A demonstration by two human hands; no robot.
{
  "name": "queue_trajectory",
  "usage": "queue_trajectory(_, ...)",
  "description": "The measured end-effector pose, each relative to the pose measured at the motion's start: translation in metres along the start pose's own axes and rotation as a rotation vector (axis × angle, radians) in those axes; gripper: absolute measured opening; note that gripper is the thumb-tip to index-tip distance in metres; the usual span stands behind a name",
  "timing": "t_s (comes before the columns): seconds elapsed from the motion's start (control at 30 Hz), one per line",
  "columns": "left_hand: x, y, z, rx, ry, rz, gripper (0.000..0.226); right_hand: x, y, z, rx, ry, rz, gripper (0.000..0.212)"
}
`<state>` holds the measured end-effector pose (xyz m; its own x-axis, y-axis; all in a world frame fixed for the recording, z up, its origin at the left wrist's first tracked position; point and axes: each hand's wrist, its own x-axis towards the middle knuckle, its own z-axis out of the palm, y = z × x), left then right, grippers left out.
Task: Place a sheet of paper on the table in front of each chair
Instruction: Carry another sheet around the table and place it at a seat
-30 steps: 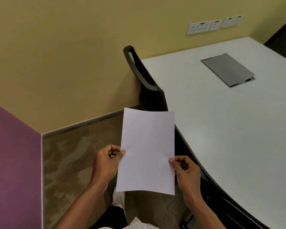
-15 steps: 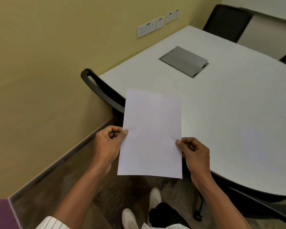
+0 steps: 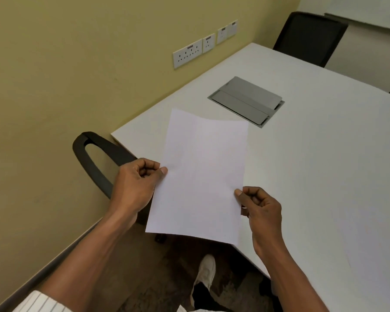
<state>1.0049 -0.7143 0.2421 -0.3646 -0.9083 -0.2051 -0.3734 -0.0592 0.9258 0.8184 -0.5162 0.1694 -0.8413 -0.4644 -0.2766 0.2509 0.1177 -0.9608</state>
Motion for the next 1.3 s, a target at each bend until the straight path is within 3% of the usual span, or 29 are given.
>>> queue_trajectory(0.3, 0.102, 0.023, 0.047, 0.061, 0.032, -0.044, 0.011, 0.1, -0.016, 0.017, -0.036, -0.025, 0.04, 0.006)
queue_trajectory(0.8, 0.27, 0.017, 0.068, 0.281, -0.246, 0.027, 0.014, 0.16, 0.016, 0.089, -0.032, 0.117, 0.145, 0.01)
queue_trajectory(1.03, 0.342, -0.022, 0.093, 0.405, -0.422, 0.05, 0.016, 0.175, 0.057, 0.129, -0.055, 0.221, 0.232, 0.013)
queue_trajectory(1.3, 0.38, -0.083, 0.126, 0.448, -0.426, -0.012, 0.015, 0.204, 0.109, 0.145, -0.077, 0.267, 0.317, 0.014)
